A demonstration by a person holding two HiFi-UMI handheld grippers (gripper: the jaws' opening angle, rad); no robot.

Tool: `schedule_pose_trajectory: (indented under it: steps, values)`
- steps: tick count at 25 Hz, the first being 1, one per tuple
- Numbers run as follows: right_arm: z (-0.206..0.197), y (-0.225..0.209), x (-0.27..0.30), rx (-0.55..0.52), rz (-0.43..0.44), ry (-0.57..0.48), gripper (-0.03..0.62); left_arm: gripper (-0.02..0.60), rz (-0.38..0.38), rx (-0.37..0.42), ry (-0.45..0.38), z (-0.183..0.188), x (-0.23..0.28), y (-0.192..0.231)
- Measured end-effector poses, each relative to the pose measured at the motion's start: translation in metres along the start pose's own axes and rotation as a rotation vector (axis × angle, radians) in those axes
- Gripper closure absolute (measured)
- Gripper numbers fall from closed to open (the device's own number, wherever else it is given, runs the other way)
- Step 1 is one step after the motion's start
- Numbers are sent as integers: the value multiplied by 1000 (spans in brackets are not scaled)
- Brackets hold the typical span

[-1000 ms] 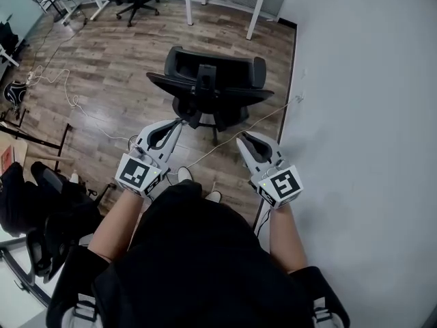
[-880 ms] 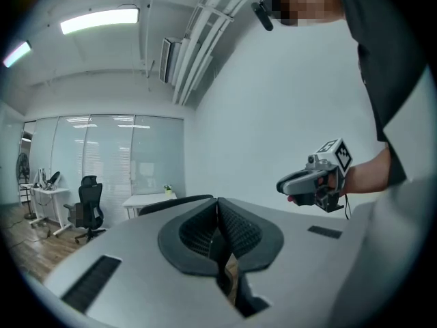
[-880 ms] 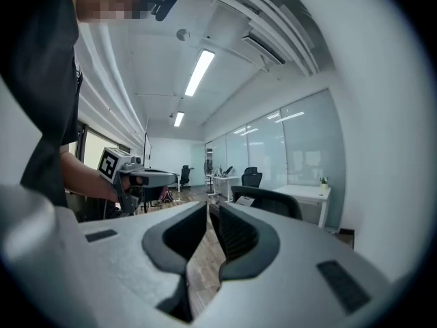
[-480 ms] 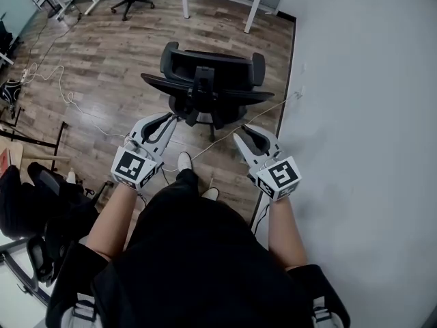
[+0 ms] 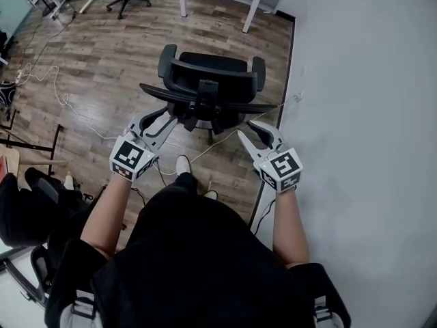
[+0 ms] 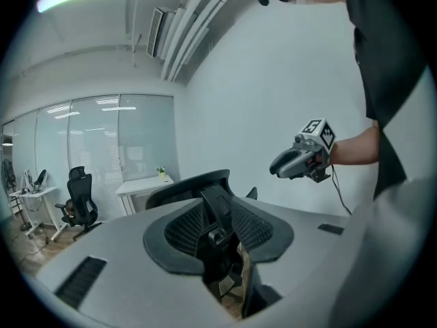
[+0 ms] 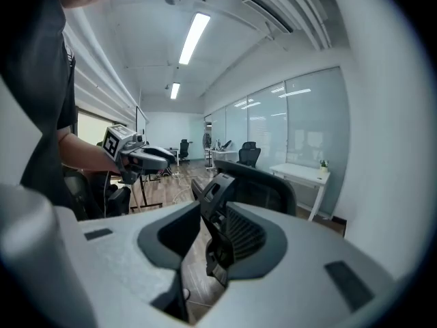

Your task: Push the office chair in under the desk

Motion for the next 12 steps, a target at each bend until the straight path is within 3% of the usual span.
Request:
schedule_pose_trajectory:
  steps: [4, 12]
  values:
    - [2, -15, 14, -20, -6, 51, 486, 446, -26, 27, 56, -7, 15, 23]
    - [-2, -40, 42, -70, 1, 188, 446, 417, -133, 161, 206, -20, 42, 59]
Point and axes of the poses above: the fingertips, and each gripper's own axes: x forward along the fingers, y to its left, z out of its top, the point moved 10 cm from there along -x, backward along the fingers, and after that the axes turned 2 degrees about -y, right-handed, at the moved point
